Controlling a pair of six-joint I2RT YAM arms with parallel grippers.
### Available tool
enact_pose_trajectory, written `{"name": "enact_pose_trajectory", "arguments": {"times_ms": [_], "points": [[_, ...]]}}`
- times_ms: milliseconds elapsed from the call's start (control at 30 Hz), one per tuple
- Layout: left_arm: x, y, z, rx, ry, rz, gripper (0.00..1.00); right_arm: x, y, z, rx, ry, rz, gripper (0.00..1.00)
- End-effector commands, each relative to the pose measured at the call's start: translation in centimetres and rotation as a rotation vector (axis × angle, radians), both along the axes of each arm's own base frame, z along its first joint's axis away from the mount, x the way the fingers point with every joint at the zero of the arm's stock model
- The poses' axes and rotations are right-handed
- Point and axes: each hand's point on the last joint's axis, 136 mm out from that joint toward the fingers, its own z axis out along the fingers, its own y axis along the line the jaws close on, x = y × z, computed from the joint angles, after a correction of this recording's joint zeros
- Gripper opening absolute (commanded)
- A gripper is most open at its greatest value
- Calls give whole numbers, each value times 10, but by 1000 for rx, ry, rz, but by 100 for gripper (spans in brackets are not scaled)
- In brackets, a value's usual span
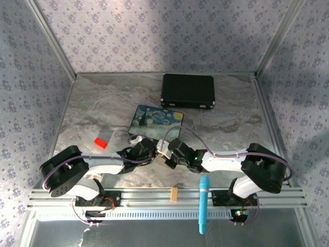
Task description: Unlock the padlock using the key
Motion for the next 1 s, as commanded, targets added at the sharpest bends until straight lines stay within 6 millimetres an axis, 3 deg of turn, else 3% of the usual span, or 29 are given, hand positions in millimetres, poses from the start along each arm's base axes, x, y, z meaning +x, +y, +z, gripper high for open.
{"name": "enact_pose_trajectory", "arguments": {"times_ms": [0, 533, 967], "points": [[-5, -14, 17, -70, -15, -47, 0, 3, 8, 12, 111, 57, 7, 2], [-14, -19, 28, -118, -52, -107, 0, 30, -16, 18, 362, 301, -119, 2], [-16, -19, 38, -135, -86, -129, 0, 35, -17, 20, 417, 381, -133, 1]]}}
